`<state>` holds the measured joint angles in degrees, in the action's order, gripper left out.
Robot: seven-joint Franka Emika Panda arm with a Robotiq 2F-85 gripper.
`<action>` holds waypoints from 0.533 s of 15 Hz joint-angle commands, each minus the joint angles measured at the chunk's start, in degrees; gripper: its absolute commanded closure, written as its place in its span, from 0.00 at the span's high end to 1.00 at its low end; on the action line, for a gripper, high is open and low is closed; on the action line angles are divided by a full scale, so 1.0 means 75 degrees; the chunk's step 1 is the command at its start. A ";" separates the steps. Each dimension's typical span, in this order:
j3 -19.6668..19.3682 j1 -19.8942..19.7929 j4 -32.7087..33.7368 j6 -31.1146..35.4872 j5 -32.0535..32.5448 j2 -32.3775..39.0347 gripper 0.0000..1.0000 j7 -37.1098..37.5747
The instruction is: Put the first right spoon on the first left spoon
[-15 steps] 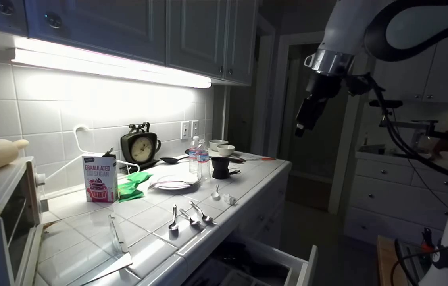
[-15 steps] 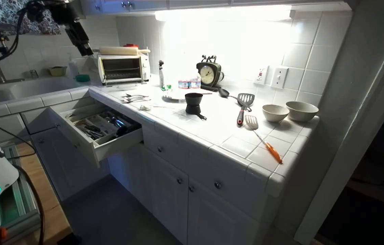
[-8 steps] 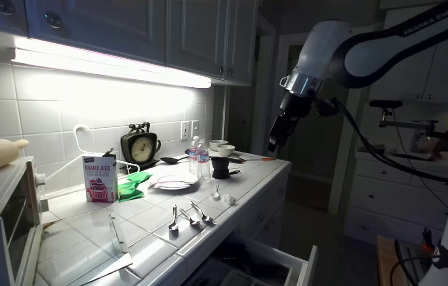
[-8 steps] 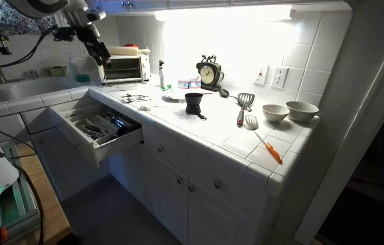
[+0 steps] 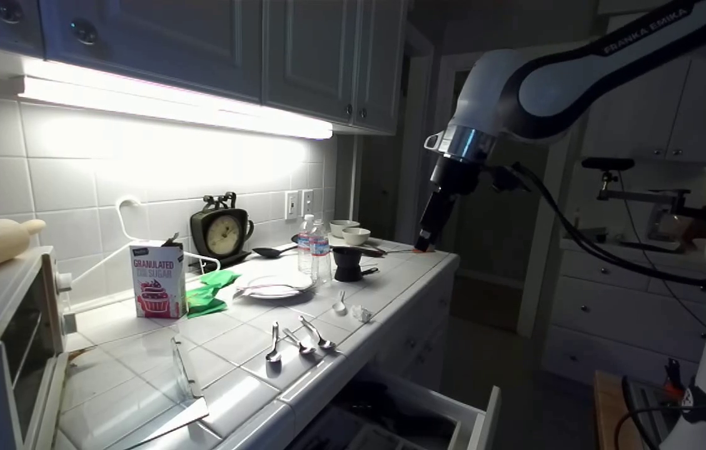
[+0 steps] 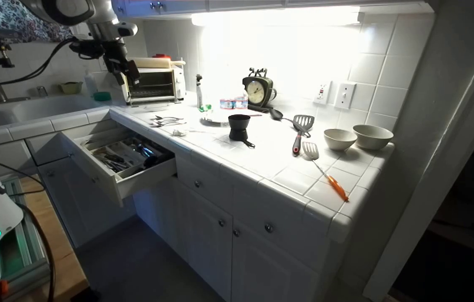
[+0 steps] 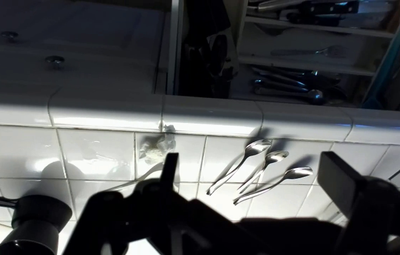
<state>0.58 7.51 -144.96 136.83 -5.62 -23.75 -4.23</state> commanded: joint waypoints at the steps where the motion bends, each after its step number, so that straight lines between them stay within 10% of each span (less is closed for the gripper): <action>1: 0.0055 -0.0051 0.0035 -0.0080 -0.0041 -0.0040 1.00 -0.0052; 8: 0.1276 -0.1072 0.0602 0.0132 0.1203 0.1250 1.00 0.3654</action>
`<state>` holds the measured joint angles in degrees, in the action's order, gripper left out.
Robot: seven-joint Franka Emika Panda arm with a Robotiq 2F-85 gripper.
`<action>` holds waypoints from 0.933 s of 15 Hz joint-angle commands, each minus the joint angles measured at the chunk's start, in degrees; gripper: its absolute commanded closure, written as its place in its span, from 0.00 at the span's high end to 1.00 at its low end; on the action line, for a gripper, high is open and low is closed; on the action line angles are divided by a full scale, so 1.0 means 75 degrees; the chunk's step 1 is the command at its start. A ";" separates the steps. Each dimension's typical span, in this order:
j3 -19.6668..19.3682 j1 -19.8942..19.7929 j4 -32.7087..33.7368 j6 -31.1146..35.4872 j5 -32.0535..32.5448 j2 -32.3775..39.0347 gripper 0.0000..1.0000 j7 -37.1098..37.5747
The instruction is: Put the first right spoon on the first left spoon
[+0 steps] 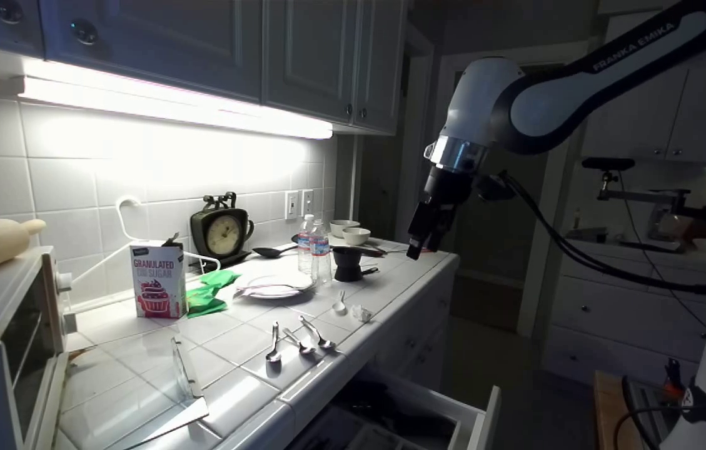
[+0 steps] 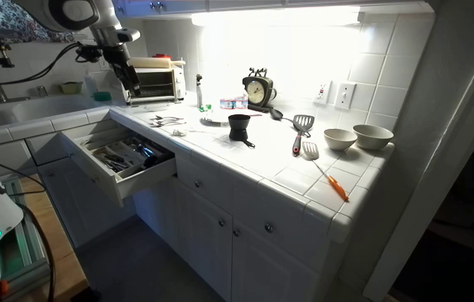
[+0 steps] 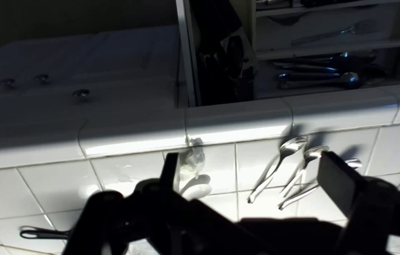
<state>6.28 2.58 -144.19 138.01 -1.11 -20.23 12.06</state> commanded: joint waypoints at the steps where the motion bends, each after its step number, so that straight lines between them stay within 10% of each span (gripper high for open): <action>1: 0.0833 -0.0708 0.0587 0.0126 0.0811 0.0978 1.00 0.2063; 14: 0.0473 -0.0086 0.1614 0.0435 0.1966 0.2623 1.00 0.3505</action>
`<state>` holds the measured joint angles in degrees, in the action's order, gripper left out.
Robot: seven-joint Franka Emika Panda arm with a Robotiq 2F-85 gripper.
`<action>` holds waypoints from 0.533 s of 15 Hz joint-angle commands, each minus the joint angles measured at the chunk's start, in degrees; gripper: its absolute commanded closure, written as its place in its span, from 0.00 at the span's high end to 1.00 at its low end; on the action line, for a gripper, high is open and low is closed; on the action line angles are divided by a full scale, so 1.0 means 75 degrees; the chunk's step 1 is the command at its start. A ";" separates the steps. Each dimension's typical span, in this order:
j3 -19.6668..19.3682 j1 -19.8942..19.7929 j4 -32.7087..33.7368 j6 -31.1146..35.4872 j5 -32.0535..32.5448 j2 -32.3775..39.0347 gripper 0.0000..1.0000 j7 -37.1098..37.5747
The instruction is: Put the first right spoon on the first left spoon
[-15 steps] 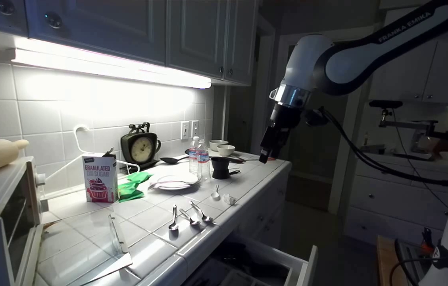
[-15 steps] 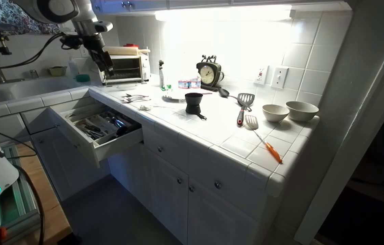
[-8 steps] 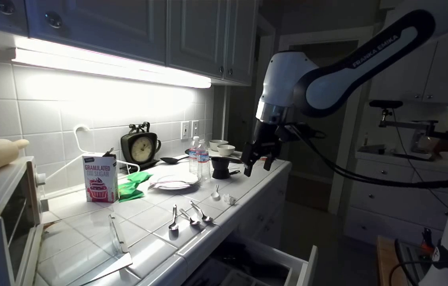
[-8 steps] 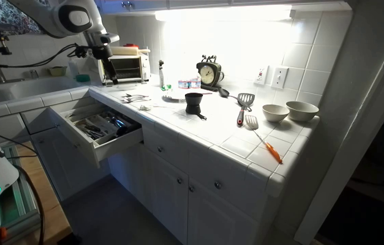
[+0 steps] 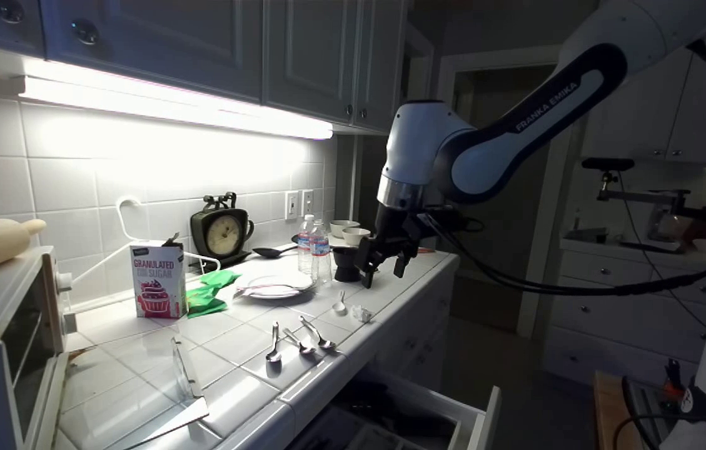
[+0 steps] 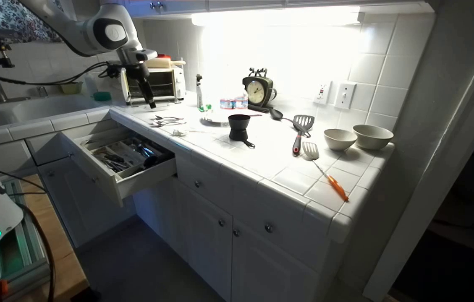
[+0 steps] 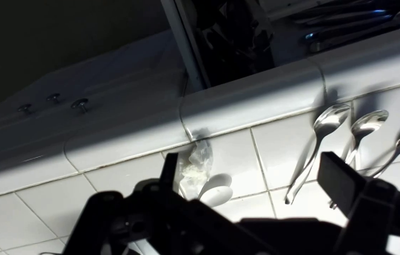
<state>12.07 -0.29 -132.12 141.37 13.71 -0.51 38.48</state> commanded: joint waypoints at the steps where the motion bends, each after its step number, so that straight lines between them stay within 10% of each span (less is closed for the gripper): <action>1: -0.0328 0.0317 0.0131 -0.0176 0.0048 0.0107 1.00 0.0425; 8: -0.0625 0.0557 0.0793 0.0101 -0.0523 0.1099 1.00 0.1017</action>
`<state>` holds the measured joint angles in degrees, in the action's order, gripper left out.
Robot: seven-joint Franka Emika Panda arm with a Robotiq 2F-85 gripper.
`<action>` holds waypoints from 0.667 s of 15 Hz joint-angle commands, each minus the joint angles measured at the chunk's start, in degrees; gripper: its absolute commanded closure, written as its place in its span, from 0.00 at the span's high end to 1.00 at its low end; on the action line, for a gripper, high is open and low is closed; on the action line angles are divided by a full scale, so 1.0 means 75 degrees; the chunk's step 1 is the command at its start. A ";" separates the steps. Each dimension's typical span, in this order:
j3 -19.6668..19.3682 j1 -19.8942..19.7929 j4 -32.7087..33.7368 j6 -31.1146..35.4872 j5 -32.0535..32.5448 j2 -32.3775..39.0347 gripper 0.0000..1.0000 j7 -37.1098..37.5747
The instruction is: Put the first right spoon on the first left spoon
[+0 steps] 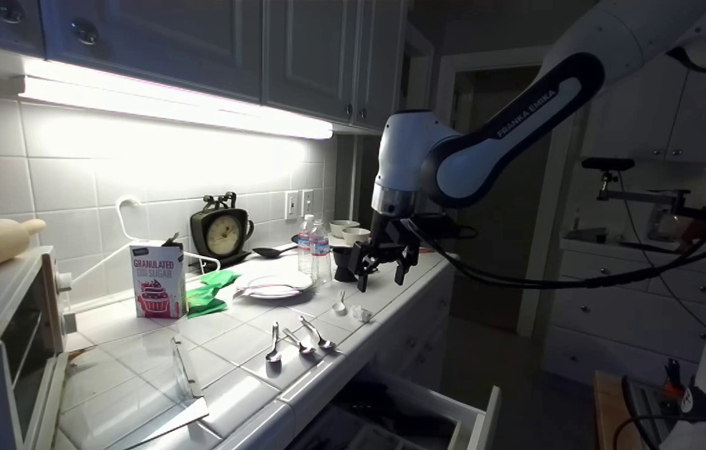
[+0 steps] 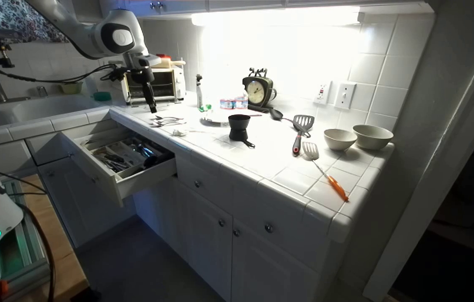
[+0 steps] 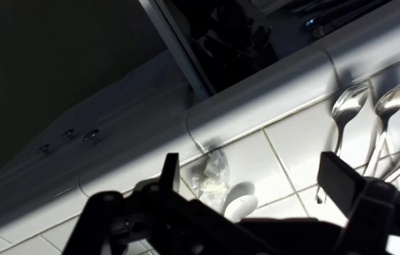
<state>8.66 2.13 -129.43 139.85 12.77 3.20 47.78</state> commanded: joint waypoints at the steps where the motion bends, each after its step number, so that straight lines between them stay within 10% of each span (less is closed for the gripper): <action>1: -0.0182 0.0267 0.0528 0.0530 -0.0584 0.0811 1.00 -0.0502; 10: -0.0555 0.0760 0.1160 0.2345 -0.1070 0.2221 1.00 -0.1573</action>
<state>6.41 5.54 -123.68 154.95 6.36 16.32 38.67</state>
